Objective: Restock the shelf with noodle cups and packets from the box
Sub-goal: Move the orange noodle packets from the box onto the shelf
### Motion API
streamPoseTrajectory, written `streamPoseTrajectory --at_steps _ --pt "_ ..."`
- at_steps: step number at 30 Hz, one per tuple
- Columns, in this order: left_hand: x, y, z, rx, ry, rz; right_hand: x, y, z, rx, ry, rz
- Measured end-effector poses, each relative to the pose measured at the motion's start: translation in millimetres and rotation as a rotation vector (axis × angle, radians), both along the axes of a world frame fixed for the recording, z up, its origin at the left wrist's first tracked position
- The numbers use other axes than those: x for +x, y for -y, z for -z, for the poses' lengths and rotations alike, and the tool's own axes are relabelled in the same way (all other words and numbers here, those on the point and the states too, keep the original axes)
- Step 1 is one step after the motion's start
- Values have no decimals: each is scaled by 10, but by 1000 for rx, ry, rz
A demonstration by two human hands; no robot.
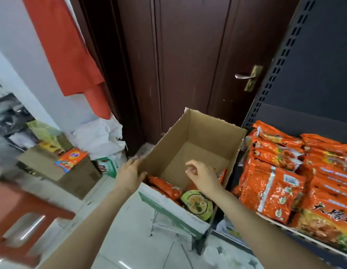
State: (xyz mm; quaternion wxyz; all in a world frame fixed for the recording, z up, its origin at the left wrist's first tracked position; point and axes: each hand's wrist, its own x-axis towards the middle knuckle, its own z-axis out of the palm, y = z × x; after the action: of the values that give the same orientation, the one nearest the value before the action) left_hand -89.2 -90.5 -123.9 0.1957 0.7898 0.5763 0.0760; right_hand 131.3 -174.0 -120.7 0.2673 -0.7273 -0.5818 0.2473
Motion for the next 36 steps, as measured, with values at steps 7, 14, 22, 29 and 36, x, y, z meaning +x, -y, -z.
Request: streamPoseTrajectory --at_steps 7,14,22,29,36 --pt "-224 -219 127 -132 207 27 -353 -398 414 -304 14 -84" --pt "-291 -309 208 -119 199 84 -492 -658 741 -497 -5 -143" --pt "-318 -350 272 -87 188 129 -425 -700 1075 -460 160 -77" --pt "-316 -335 255 -113 200 116 -413 -677 788 -264 119 4" --pt "-162 -284 107 -141 271 55 -214 -477 149 -47 -108 142"
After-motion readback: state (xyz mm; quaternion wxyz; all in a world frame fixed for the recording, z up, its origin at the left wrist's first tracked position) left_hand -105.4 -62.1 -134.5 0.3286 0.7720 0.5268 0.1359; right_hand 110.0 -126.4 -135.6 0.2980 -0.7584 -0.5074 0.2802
